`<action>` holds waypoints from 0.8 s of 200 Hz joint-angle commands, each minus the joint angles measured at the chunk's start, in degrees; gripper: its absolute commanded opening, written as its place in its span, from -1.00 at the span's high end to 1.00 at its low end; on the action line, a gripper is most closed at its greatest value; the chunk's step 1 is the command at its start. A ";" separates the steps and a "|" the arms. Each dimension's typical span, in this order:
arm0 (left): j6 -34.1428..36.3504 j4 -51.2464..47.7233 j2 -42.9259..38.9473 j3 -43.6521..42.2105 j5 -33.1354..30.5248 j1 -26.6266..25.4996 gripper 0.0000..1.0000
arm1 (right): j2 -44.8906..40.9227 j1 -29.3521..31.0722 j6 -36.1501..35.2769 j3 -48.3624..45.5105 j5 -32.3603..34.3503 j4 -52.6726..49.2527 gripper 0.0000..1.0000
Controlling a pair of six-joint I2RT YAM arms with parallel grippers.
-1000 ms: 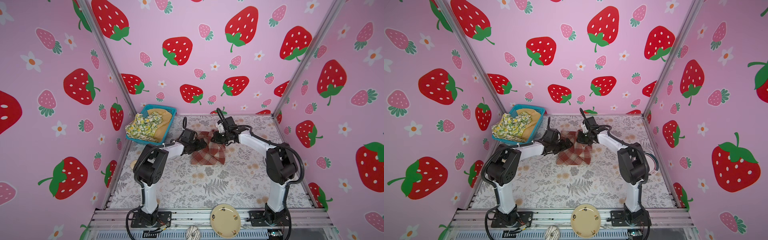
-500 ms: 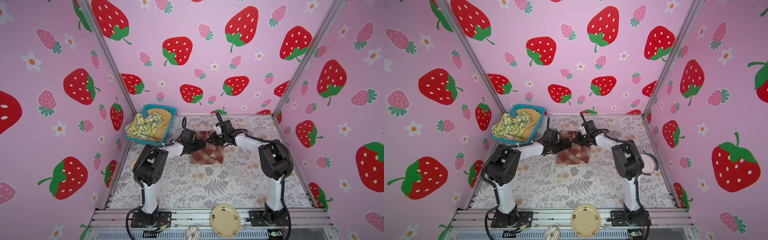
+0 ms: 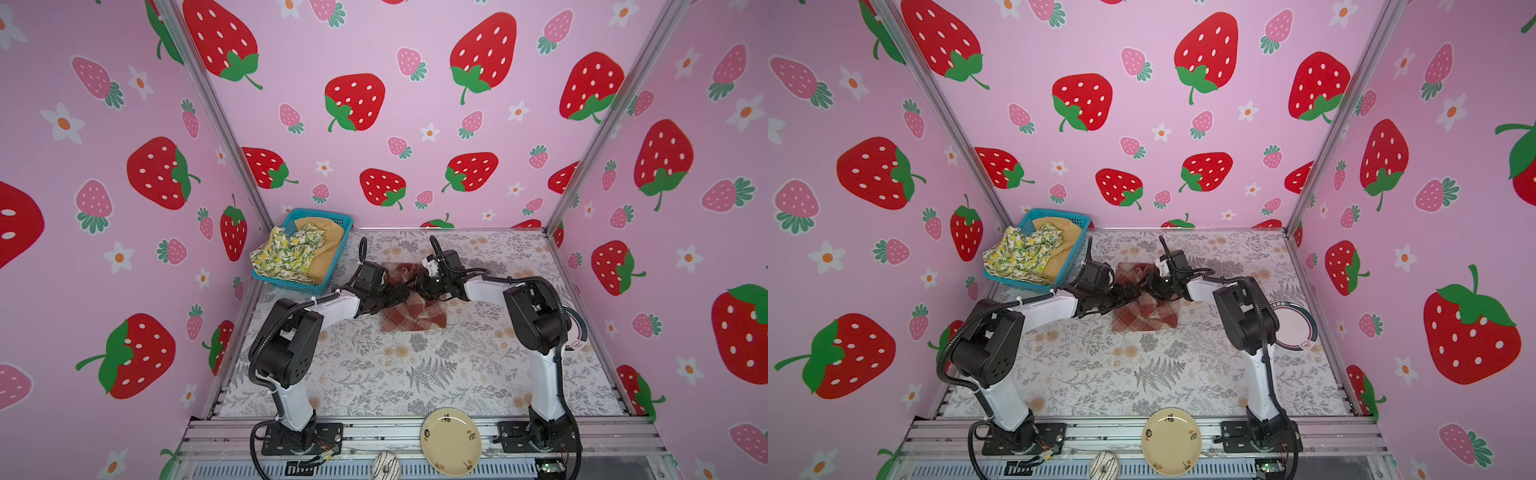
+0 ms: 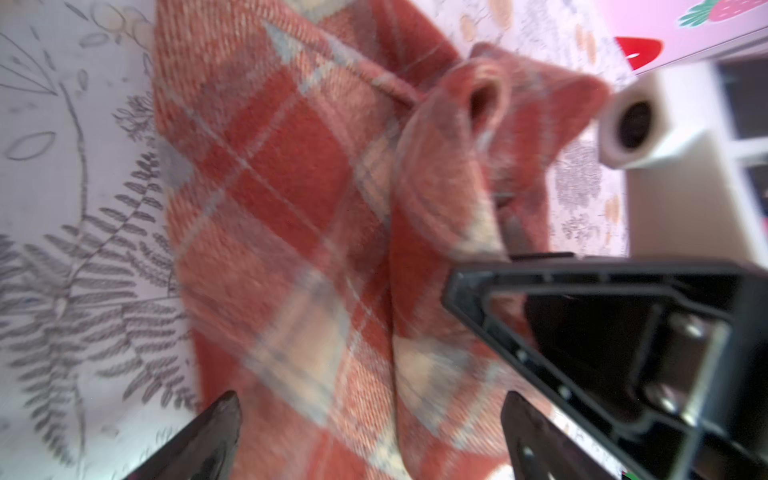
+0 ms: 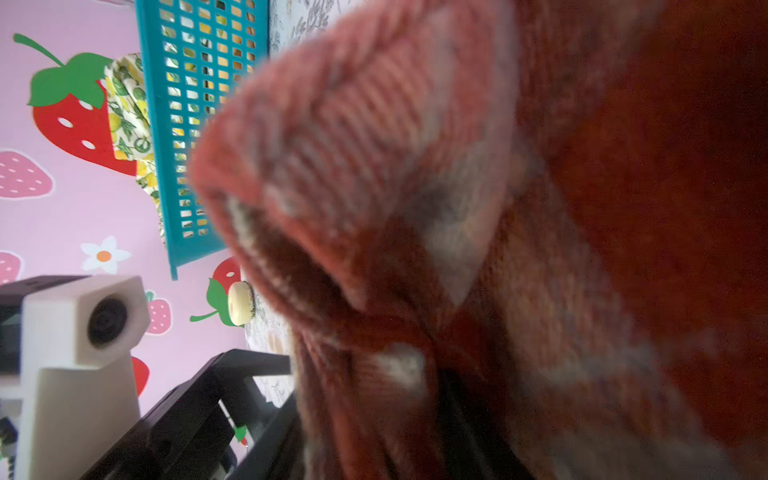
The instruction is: Fold and stack the skirts
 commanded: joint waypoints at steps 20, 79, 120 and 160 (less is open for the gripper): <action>-0.37 -1.54 -7.26 -2.76 -1.13 0.38 -0.98 | 0.10 0.53 10.70 -3.85 -4.30 15.39 -0.28; 0.74 -5.12 -14.97 -3.81 -3.42 0.95 -0.98 | -4.93 0.83 15.68 -3.57 -4.78 21.00 -0.99; -0.58 -4.58 -16.17 -1.80 -1.59 0.25 -0.99 | -7.89 -2.27 12.68 0.99 -5.00 15.29 -0.99; -3.40 -1.09 -11.86 2.78 -0.21 -3.35 -0.99 | -4.67 -6.99 4.38 9.89 -6.55 2.05 -0.99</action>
